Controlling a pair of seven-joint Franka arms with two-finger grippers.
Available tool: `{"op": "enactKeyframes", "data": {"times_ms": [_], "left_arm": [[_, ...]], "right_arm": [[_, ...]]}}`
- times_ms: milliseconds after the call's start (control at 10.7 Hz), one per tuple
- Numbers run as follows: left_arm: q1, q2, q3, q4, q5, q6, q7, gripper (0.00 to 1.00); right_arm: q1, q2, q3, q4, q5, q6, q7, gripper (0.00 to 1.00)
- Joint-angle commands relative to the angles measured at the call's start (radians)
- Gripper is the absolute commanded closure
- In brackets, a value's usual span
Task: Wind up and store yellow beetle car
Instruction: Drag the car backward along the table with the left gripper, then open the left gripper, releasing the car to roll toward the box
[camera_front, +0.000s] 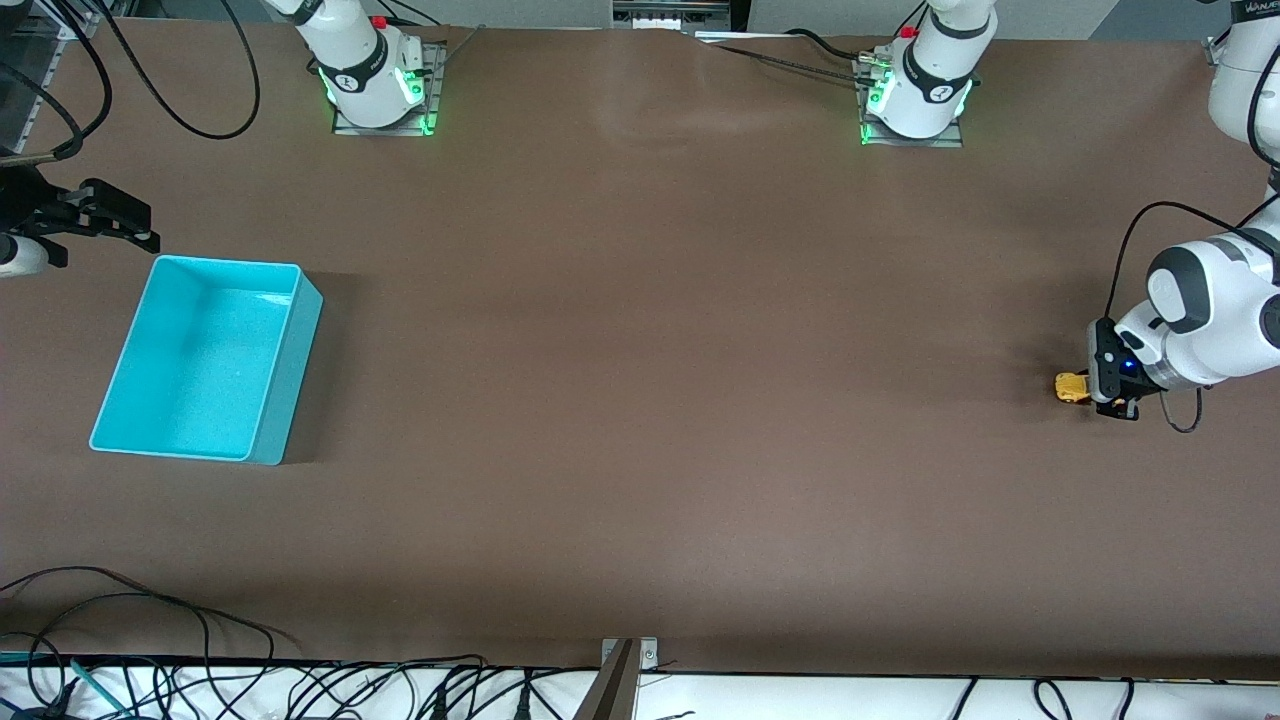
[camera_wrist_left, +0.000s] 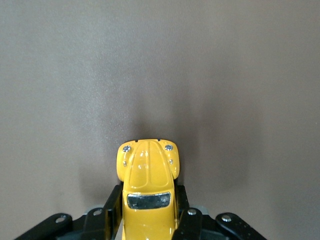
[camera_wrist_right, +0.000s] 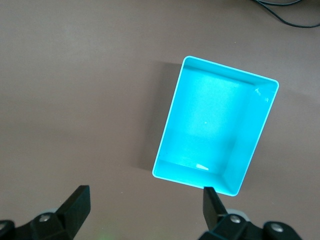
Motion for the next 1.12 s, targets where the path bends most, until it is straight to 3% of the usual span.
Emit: {"op": "enactKeyframes", "data": {"times_ms": [0, 280, 466, 746, 1026], "left_arm": [[0.022, 0.051, 0.006, 0.013, 0.024, -0.003, 0.03, 0.99], [0.027, 0.05, 0.006, 0.015, 0.024, -0.003, 0.03, 0.95], [0.033, 0.037, 0.003, 0.03, 0.019, -0.027, 0.03, 0.0], [0.024, 0.02, -0.014, 0.185, 0.01, -0.283, 0.03, 0.0], [0.024, -0.056, -0.023, 0.208, 0.007, -0.366, 0.022, 0.0]], "right_arm": [[-0.003, -0.002, 0.0, -0.002, 0.0, 0.005, -0.014, 0.0], [-0.003, -0.002, 0.0, -0.001, 0.0, 0.005, -0.014, 0.0], [-0.003, -0.002, 0.0, -0.002, -0.001, 0.005, -0.014, 0.0], [-0.004, -0.002, -0.001, -0.002, 0.0, 0.005, -0.016, 0.0], [-0.003, -0.002, -0.001, -0.001, -0.001, 0.005, -0.016, 0.0]]}}
